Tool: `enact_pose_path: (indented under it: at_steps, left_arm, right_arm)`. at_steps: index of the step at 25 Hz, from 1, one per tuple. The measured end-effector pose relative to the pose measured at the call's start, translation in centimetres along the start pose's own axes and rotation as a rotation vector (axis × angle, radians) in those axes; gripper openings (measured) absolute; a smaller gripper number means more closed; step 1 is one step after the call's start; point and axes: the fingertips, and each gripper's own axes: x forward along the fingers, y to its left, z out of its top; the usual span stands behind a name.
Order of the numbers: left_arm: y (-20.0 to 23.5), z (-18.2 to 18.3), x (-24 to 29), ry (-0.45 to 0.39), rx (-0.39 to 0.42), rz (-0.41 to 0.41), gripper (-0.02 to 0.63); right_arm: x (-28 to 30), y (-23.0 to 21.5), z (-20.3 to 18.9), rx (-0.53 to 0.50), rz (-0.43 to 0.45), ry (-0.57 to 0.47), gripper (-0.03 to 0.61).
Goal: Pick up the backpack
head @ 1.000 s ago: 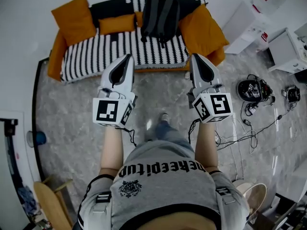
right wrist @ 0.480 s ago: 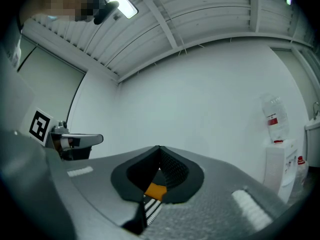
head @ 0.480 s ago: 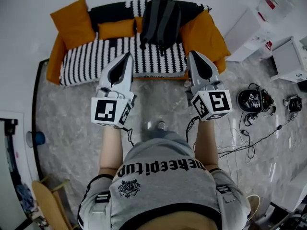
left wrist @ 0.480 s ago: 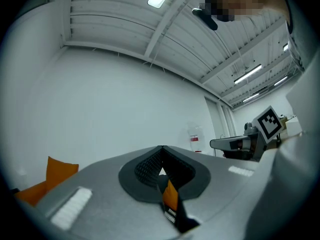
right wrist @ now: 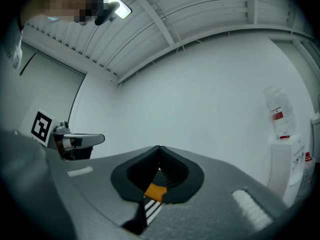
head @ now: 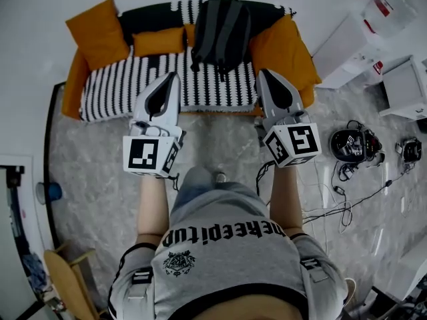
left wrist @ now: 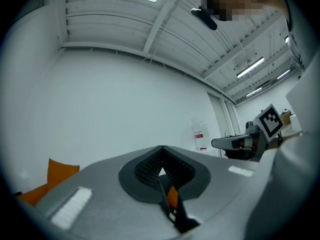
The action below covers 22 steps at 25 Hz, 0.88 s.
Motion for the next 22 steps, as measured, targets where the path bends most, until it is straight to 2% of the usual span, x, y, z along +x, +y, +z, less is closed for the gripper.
enact_pose_path:
  at_steps: [13,22]
  left_arm:
    - [2.2,-1.8,6.6,-0.004,-0.013,-0.041,0.02]
    - [7.2,-2.8,13.1,-0.01,-0.028,-0.073,0.02]
  right_arm:
    - [4.8,-4.3,-0.9,-0.002,-0.051,0.007,0.003]
    - [11.9,-6.6,-1.4,-0.005,-0.085,0.012,0.003]
